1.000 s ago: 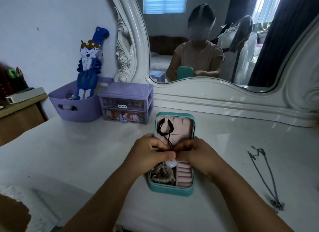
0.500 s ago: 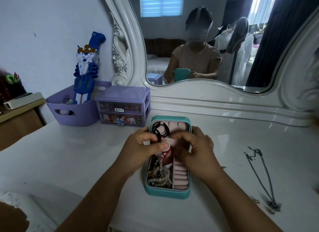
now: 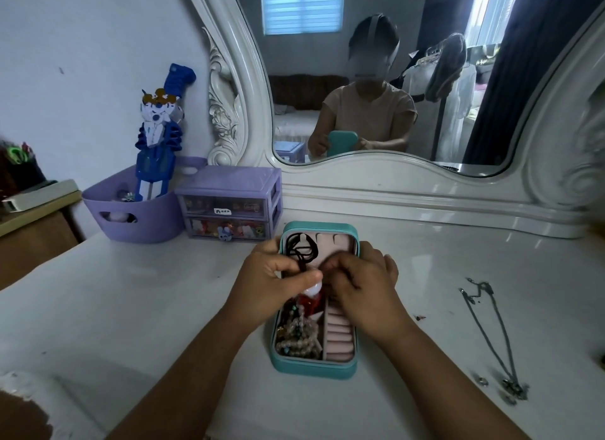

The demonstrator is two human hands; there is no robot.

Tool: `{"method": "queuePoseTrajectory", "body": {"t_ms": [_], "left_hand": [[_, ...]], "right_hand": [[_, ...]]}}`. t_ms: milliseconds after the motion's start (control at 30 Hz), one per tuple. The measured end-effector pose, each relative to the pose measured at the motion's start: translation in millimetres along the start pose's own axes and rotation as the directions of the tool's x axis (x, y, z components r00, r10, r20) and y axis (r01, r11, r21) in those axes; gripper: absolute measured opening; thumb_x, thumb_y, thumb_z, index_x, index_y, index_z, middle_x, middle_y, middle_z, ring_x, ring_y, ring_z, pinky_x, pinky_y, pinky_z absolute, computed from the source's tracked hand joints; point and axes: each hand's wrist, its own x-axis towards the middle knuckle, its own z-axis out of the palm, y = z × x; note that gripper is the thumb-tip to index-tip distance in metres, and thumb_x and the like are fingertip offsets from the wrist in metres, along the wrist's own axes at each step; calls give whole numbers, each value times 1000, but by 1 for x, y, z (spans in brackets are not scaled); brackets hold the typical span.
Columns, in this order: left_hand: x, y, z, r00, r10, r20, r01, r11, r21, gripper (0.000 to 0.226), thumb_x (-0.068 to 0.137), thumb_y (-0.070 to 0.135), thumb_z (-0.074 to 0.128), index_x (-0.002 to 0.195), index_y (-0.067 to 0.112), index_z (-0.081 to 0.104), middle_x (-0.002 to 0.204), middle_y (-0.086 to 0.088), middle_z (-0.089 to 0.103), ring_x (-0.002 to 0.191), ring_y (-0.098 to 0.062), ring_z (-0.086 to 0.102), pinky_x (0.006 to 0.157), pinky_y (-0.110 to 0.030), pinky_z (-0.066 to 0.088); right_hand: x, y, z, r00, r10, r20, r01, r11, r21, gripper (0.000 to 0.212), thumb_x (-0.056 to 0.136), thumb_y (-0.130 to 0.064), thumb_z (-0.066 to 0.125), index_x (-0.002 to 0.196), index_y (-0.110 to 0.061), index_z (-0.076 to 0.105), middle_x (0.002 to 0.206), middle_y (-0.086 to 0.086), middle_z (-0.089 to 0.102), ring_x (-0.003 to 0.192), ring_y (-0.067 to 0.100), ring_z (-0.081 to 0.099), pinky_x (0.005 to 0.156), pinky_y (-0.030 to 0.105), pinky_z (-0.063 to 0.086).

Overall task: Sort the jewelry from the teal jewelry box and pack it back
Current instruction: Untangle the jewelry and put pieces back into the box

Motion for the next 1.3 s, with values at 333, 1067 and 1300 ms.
{"method": "queuePoseTrajectory", "body": {"t_ms": [333, 1067, 1300], "left_hand": [[-4, -18, -3, 994, 74, 85, -69, 996, -60, 24, 61, 29, 79, 66, 6, 74, 95, 9, 64, 91, -2, 62, 79, -12, 45], [4, -5, 11, 986, 114, -125, -57, 921, 386, 36, 63, 62, 51, 73, 33, 70, 114, 25, 49, 130, -9, 28, 111, -37, 6], [-4, 4, 13, 980, 41, -194, -12, 988, 152, 15, 67, 15, 78, 72, 26, 70, 108, 1, 59, 98, -6, 59, 84, -9, 44]], "right_hand": [[-1, -1, 2, 994, 30, 101, -22, 996, -82, 34, 71, -42, 68, 90, -36, 41, 97, -7, 39, 108, 18, 38, 108, 48, 19], [4, 12, 9, 999, -10, 32, 8, 999, 54, 16, 77, -38, 59, 90, -39, 69, 114, -9, 57, 120, 16, 41, 109, 54, 15], [-3, 10, 6, 996, -27, -83, 34, 995, 91, 23, 77, -43, 50, 81, -32, 70, 95, -11, 62, 104, 11, 50, 107, 52, 20]]}}
